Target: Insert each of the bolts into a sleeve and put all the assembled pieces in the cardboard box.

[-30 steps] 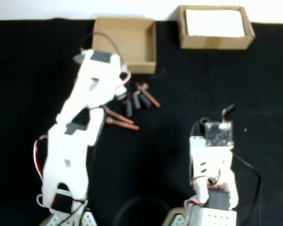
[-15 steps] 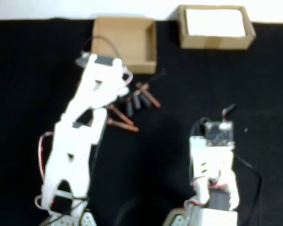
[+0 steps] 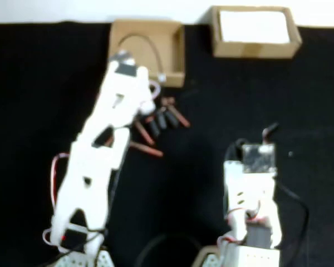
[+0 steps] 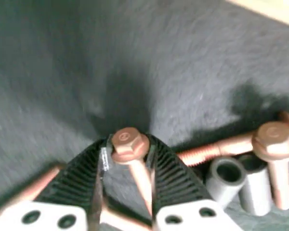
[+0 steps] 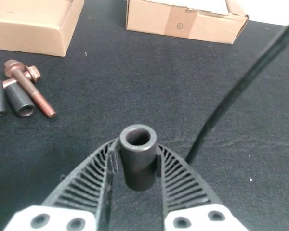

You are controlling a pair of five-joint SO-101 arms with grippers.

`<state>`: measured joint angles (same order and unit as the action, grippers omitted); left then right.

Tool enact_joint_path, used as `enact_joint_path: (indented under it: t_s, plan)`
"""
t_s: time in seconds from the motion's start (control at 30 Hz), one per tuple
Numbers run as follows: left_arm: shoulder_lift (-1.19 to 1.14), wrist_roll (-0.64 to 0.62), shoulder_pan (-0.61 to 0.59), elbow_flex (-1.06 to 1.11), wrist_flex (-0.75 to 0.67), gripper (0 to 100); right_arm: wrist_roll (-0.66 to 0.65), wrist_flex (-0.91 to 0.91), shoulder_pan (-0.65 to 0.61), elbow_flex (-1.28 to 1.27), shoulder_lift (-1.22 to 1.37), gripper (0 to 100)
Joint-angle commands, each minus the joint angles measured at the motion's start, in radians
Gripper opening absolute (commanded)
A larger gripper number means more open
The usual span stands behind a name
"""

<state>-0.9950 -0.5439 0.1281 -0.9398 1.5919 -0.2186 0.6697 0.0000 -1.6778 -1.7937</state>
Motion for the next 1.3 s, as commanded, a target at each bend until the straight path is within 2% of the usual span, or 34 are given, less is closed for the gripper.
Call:
enact_joint_path:
  t_s: [0.0,0.13,0.33,0.47,0.6,0.73,0.87,1.03,1.27]
  plan:
    - [0.015,0.132,0.005,-0.062,-0.015,1,0.009,-0.024,0.004,-0.131,0.005,0.8]
    - [0.013,0.232,0.004,-0.058,-0.025,3,0.009,-0.024,0.004,-0.131,0.005,0.8]
    - [0.013,0.238,0.005,-0.054,-0.023,20,0.009,-0.024,0.004,-0.131,0.005,0.8]
    - [0.015,0.193,0.007,-0.061,0.023,20,0.009,-0.022,0.004,-0.131,0.005,0.8]
    - [0.016,0.006,0.010,-0.061,0.129,20,0.009,-0.022,0.004,-0.131,0.005,0.8]
    - [0.012,-0.153,0.002,-0.056,0.126,20,0.009,-0.022,0.004,-0.131,0.005,0.8]
    - [0.012,-0.175,0.008,-0.053,0.054,20,0.009,-0.022,0.004,-0.131,0.005,0.8]
    - [-0.065,-0.210,0.005,-0.061,0.006,12,0.009,-0.022,0.005,-0.131,0.005,0.8]
    - [-0.105,-0.209,0.004,-0.091,0.015,7,0.009,-0.022,0.007,-0.131,0.005,0.8]
